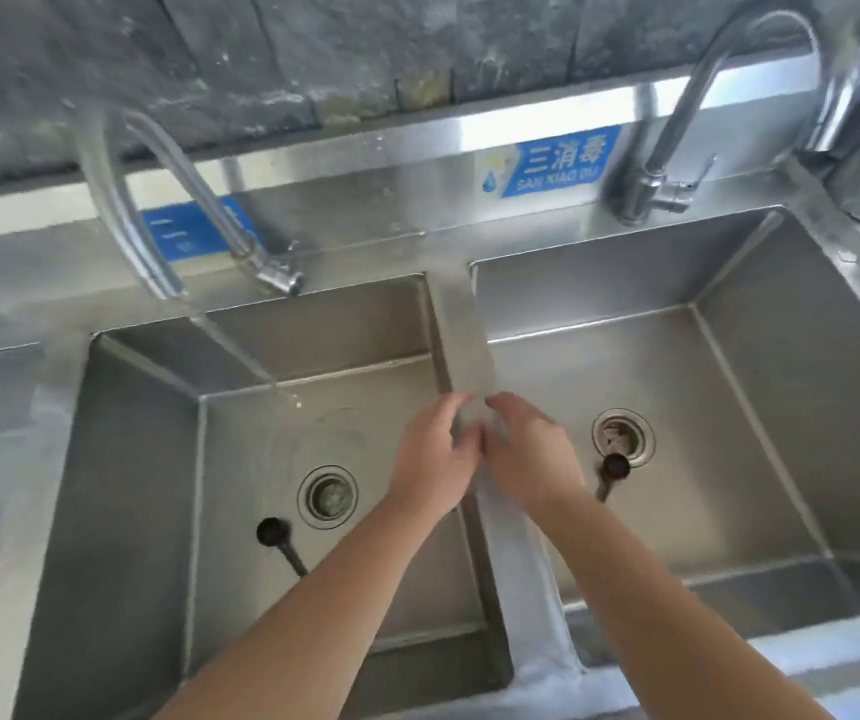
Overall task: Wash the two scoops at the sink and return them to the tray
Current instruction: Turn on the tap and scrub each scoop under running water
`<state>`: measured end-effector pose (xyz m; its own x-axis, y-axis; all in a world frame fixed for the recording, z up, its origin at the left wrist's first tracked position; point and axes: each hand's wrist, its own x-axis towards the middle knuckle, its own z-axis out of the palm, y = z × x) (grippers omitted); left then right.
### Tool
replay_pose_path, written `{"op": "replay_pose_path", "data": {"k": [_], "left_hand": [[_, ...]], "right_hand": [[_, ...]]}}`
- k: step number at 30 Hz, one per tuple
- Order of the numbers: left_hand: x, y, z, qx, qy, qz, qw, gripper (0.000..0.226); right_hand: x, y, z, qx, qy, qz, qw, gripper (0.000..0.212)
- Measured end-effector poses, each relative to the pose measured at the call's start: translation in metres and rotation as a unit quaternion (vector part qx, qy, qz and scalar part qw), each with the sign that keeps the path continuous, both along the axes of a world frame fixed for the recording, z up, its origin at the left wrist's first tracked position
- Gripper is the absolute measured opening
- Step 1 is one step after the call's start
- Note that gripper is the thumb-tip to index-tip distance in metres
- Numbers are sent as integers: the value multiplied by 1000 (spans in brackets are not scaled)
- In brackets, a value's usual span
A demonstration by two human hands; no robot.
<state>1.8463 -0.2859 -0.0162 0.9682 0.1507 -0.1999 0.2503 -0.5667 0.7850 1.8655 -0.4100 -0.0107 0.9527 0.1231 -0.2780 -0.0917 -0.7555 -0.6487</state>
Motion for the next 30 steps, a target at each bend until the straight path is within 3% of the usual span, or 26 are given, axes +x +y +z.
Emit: {"op": "replay_pose_path", "data": {"k": [4,8,11,17,20,23,26,30], "left_hand": [[-47,104,-29,7,108,96,989,30],[-95,185,-89,3,195,192,962,26],[-122,228,-140,-17,239,236,942,11],[-152,278,-235,-59,313,330,888,14],[-148,290,-268,-90,320,350,876,34],[-137,291,-288,-153,281,335,886,50],[-132,295,-296,-179,254,340,888,44],[-125,300,-271,-267,241,332,872,38]], "right_hand": [[-28,106,-33,-10,108,129,986,40],[-64,177,-100,-59,229,198,951,33],[-77,214,-151,-103,267,233,929,38],[-86,272,-235,-100,272,223,931,41],[-91,296,-260,-108,256,208,938,31],[-98,311,-274,-111,231,195,947,14],[-103,318,-278,-104,228,186,950,29],[-95,312,-254,-35,235,148,960,32]]}}
